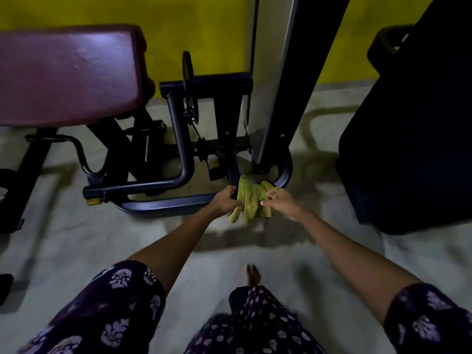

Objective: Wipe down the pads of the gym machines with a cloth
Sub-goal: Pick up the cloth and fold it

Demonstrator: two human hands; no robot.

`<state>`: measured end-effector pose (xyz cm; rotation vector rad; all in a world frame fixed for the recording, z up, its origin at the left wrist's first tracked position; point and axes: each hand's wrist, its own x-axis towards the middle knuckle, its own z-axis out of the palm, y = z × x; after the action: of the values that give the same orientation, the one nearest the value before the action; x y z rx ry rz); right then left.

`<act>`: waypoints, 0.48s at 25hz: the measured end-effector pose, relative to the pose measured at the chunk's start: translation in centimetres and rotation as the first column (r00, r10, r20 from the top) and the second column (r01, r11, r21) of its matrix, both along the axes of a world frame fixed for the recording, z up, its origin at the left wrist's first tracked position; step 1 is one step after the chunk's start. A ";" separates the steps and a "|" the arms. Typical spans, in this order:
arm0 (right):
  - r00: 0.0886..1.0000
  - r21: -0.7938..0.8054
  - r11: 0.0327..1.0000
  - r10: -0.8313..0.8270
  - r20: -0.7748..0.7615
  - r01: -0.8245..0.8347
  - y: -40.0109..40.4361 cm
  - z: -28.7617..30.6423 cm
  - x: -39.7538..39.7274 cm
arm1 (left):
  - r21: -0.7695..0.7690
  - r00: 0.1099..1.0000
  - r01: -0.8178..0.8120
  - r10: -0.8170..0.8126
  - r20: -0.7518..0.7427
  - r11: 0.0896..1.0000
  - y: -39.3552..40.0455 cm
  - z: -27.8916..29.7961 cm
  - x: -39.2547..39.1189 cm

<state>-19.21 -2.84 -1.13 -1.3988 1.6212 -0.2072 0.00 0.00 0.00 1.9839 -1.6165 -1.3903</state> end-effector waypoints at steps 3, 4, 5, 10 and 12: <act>0.999 0.067 0.998 0.011 -0.031 -0.009 -3.8 -1.8 0.0 | 0.054 0.999 -0.020 0.018 0.032 0.998 -3.5 -1.8 -0.1; 1.000 0.084 0.996 0.008 -0.027 -0.005 -4.8 -2.7 0.2 | 0.070 0.999 -0.034 0.032 0.034 0.997 -4.5 -2.9 -0.1; 0.999 0.101 0.995 0.002 -0.032 0.001 -5.8 -3.7 0.5 | 0.095 0.998 -0.042 0.039 0.039 0.995 -5.4 -3.8 -0.2; 0.997 0.181 0.983 0.046 -0.056 -0.035 -9.1 -9.8 2.0 | 0.158 0.998 -0.063 0.062 0.013 0.985 -7.8 -8.5 -0.5; 0.988 0.156 0.982 0.120 -0.101 -0.103 -9.9 -12.5 2.9 | 0.169 0.997 -0.075 0.077 -0.009 0.983 -8.7 -10.6 -0.5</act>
<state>-16.31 -12.74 -13.66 -1.3997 1.6069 0.0581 -0.50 -8.71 -10.59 2.0976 -1.4432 -1.5551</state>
